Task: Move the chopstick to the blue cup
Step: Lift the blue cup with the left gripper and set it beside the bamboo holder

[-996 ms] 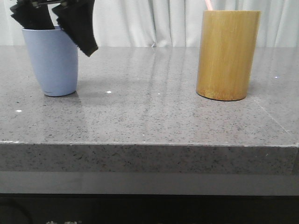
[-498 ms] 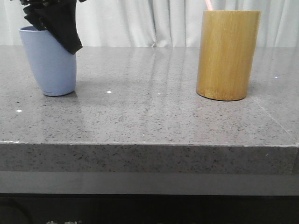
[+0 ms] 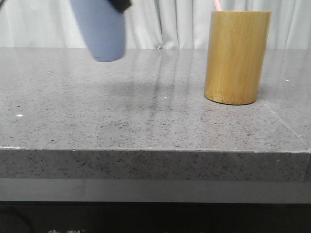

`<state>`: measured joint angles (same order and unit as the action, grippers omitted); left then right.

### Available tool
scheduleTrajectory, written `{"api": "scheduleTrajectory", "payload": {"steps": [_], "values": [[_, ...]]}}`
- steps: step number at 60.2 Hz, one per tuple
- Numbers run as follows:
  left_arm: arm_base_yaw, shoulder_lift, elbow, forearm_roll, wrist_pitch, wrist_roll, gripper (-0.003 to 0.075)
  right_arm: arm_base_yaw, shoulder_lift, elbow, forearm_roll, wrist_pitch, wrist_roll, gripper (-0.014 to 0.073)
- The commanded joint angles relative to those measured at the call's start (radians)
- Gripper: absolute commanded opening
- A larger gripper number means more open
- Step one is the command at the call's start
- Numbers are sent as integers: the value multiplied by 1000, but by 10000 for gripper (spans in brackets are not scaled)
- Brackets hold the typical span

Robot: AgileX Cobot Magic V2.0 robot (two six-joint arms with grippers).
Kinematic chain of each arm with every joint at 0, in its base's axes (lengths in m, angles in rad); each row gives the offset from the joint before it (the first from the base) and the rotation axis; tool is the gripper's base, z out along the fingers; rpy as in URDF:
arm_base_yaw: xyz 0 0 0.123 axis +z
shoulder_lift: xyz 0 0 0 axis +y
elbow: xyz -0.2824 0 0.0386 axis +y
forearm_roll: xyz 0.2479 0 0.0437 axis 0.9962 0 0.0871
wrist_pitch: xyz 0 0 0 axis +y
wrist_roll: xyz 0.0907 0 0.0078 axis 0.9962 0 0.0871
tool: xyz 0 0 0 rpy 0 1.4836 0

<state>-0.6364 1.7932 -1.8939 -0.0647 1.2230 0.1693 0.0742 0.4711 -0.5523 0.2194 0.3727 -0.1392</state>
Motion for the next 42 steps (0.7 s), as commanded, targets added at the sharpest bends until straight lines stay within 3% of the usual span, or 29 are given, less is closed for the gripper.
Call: {"api": "scheduleTrajectory", "payload": {"steps": [1, 33, 42], "values": [[-39, 2, -83, -15, -10, 0, -19, -7, 11, -33, 5, -76, -5, 572], [-94, 151, -163, -75, 45, -2, -15, -7, 11, -33, 5, -70, -5, 572], [-94, 151, -163, -75, 45, -2, 88, -7, 11, -33, 5, -70, -5, 572]]}}
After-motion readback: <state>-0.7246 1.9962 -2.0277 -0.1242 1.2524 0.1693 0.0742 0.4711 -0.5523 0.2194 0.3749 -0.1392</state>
